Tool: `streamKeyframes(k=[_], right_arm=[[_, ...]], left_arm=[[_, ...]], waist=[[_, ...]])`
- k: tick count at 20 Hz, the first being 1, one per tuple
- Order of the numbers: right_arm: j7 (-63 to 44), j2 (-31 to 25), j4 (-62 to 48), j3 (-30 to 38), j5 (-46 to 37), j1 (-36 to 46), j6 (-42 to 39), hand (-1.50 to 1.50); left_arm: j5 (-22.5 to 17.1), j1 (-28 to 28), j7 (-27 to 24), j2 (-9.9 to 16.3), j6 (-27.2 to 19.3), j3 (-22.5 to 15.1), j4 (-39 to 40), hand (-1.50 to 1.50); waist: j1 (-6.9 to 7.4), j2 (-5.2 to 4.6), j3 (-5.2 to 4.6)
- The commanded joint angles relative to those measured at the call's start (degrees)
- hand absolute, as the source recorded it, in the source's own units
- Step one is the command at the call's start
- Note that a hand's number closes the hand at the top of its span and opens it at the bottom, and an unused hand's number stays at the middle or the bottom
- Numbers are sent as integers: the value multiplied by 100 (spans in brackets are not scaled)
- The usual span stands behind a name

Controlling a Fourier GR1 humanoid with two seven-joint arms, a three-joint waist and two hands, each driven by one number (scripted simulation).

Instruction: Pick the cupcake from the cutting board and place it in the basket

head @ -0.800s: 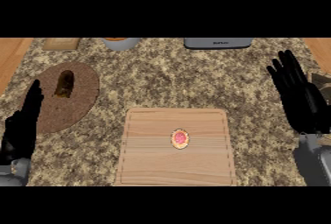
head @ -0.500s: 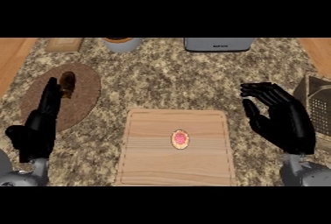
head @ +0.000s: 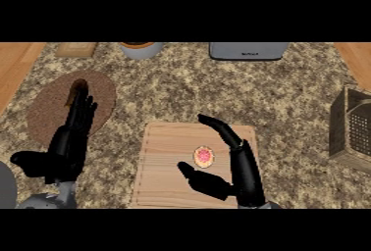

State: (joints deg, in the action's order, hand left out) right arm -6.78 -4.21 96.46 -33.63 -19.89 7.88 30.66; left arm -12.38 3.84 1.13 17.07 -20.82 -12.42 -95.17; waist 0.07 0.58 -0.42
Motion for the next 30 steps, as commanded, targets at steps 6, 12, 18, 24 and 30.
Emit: streamKeyframes(k=[6, 12, 18, 24, 30], right_arm=[[-2647, -347, -518, 261, -3006, -107, 402, -150], [-4470, -561, -19, -75, -3643, 188, -1876, -150], [-6432, 389, 1135, -698, -3539, 857, -4006, -150], [-7819, 410, 1694, -710, -2985, 1500, -4877, -150], [-7825, 414, 922, -525, -3129, 1501, -4838, -150]], left_arm=[[-31, -225, -77, -33, -84, 117, -10, 0], [-41, -308, -168, -18, 37, 57, -82, 0], [-47, -375, -378, -186, 91, -25, 78, 0], [-193, -357, -367, -88, 304, 120, 20, 0], [-68, -332, -435, -137, 262, 78, -18, 0]], waist=[[-341, 95, -53], [-218, 88, -42], [-95, 33, -9], [3, -7, 17], [14, -32, 25]])
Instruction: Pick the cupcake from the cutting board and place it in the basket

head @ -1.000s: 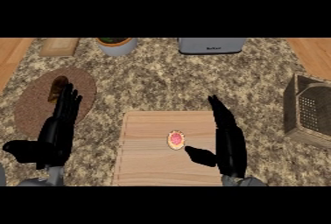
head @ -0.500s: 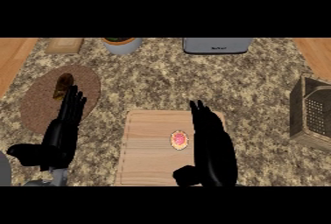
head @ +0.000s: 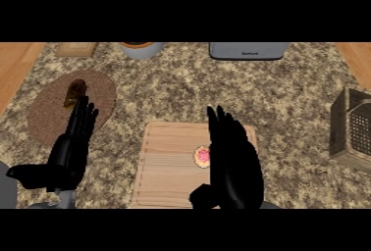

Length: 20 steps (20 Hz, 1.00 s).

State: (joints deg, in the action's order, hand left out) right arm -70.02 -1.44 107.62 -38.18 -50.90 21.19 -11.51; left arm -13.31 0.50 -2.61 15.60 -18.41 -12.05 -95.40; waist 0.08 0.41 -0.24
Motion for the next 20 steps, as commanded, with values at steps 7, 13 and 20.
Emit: streamKeyframes(k=[7, 13, 20], right_arm=[[-1457, 137, -237, 193, 137, 192, -679, -150], [-1292, 138, -454, -273, 120, 125, 14, -150], [-1107, 138, -902, -341, -125, 137, 227, -150]], left_arm=[[-51, -221, 60, 108, 155, 99, -277, 0], [82, 107, 112, -118, 114, 66, 49, 0], [258, 90, -54, -261, 97, 23, 133, 0]], waist=[[53, -18, 16], [24, -36, 20], [26, -38, 19]])
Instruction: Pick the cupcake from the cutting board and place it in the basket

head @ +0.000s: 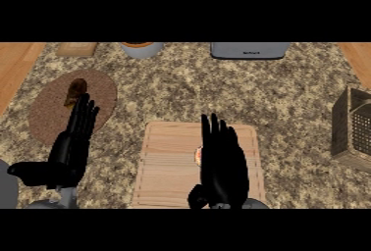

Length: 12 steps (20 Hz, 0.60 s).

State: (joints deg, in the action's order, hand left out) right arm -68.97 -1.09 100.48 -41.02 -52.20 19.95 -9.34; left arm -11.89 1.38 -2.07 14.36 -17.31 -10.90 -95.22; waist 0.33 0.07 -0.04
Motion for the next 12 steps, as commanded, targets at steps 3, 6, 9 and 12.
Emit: streamKeyframes(k=[3, 6, 9, 12], right_arm=[[-1491, 104, 20, -201, -72, 269, -125, -150], [-1149, 104, -268, -147, -178, 62, 220, -150], [-673, 104, -848, 154, -231, 146, 558, -150], [-643, 105, -1015, 148, -145, 202, 605, -150]], left_arm=[[92, 95, 29, -136, -42, -5, 75, 0], [-16, 42, 345, 69, 101, 125, -202, 0], [212, -80, 135, -109, -9, -56, -254, 0], [77, -202, 105, -147, 98, 49, -278, 0]], waist=[[-12, 10, -1], [0, 5, 2], [14, -5, 4], [25, -4, 3]])
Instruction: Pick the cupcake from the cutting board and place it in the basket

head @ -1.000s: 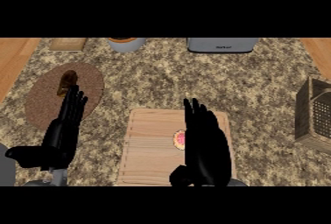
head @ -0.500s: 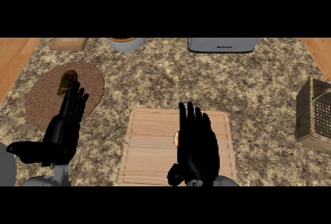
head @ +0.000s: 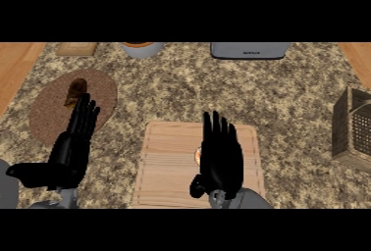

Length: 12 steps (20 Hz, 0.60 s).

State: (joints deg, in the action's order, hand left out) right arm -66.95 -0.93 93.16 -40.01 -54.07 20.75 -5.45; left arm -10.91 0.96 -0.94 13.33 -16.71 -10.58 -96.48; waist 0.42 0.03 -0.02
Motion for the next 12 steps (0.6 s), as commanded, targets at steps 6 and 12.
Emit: streamKeyframes(k=[6, 12], right_arm=[[-837, 89, -583, -47, 159, 41, 446, -150], [-1151, 89, 67, -351, 96, -377, 212, -150]], left_arm=[[100, 142, -135, -238, 76, 24, 354, 0], [176, 77, 192, -123, 81, 109, -16, 0]], waist=[[-17, -9, 0], [-45, 12, 1]])
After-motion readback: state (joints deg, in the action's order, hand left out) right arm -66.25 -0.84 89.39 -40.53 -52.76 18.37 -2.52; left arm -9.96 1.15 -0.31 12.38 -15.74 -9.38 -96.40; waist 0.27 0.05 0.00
